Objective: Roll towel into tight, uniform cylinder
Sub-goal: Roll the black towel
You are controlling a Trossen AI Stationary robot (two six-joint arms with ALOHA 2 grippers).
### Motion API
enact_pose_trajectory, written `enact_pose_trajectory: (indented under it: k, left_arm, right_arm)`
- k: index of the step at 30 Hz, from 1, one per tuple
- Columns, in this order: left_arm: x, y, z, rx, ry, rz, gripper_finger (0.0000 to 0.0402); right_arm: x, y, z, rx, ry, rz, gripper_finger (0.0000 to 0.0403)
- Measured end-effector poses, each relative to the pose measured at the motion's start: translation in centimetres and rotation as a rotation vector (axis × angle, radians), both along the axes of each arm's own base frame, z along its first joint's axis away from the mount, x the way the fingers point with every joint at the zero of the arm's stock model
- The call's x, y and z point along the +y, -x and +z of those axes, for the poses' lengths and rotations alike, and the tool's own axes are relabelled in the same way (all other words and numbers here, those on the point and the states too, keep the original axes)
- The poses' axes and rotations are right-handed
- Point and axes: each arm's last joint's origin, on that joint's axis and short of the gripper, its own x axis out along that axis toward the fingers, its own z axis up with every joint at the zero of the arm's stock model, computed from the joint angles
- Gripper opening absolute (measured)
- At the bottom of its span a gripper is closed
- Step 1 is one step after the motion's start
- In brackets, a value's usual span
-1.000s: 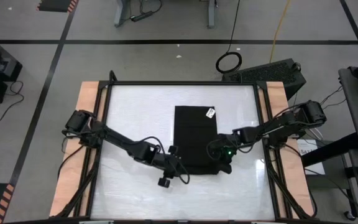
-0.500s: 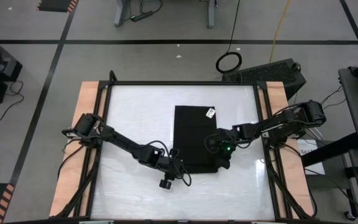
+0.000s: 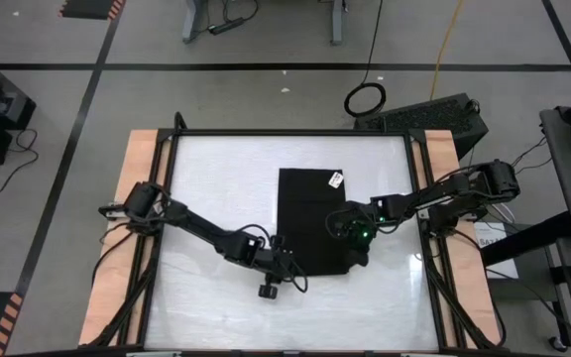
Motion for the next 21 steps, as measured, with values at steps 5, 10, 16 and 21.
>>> enact_pose_trajectory:
  k: [5,10,16,21]
  left_arm:
    - [0.8,-0.2,0.0,0.018,0.04,-0.005,0.0043]
    - [1.3,-0.4,0.0,0.029,0.111,-0.033,0.0009]
    - [2.7,-1.0,0.0,0.034,0.236,-0.036,0.0005]
    - [4.5,-1.4,0.0,0.058,0.34,-0.002,0.0004]
  right_arm:
    - [0.1,0.2,0.5,-0.052,-0.009,0.062,0.0102]
    - [0.4,1.1,2.5,-0.185,0.068,0.119,0.0181]
    - [2.5,3.1,5.2,-0.418,0.338,0.23,0.0208]
    - [5.5,4.2,5.4,-0.565,0.554,0.375,0.0201]
